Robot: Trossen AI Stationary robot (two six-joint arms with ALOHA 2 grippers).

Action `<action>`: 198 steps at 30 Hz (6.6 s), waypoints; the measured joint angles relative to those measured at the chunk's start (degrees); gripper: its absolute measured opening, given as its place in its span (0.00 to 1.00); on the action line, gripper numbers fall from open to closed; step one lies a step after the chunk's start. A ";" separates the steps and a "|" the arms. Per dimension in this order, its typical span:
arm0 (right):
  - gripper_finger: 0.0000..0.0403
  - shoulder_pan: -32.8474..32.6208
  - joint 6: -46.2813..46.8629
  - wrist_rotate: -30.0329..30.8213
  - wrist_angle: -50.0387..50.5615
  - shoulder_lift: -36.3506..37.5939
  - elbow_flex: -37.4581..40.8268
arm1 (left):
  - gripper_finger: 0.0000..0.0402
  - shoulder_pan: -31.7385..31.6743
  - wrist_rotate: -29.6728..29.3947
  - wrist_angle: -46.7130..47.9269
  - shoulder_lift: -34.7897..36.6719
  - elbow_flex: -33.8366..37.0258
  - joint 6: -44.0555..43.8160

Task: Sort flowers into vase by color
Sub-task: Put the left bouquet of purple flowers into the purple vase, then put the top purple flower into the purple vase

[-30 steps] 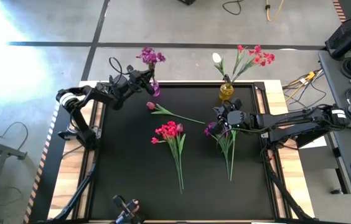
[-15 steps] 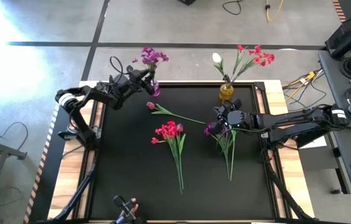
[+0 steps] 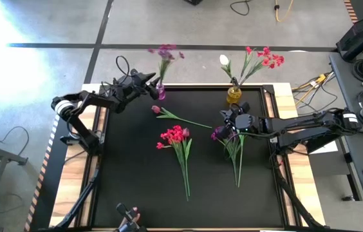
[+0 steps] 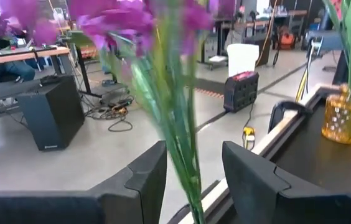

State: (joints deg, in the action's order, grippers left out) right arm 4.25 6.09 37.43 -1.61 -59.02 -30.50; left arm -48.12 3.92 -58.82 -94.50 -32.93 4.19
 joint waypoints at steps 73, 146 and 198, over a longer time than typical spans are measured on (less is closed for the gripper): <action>0.15 17.88 -11.93 -41.82 24.05 -60.66 -55.49 | 0.09 1.22 19.23 -22.08 15.85 26.27 -0.25; 0.03 11.78 -20.44 -19.30 -64.24 -69.00 -62.60 | 0.09 0.87 18.97 -30.53 26.82 32.01 -3.24; 0.03 17.79 -18.01 -13.14 -57.56 -86.31 -83.93 | 0.09 0.87 19.12 -30.28 26.47 31.93 -3.22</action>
State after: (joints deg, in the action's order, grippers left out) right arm 22.04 -11.93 24.29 -59.16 -145.34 -114.43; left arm -47.24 23.05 -89.10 -68.03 -0.99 0.97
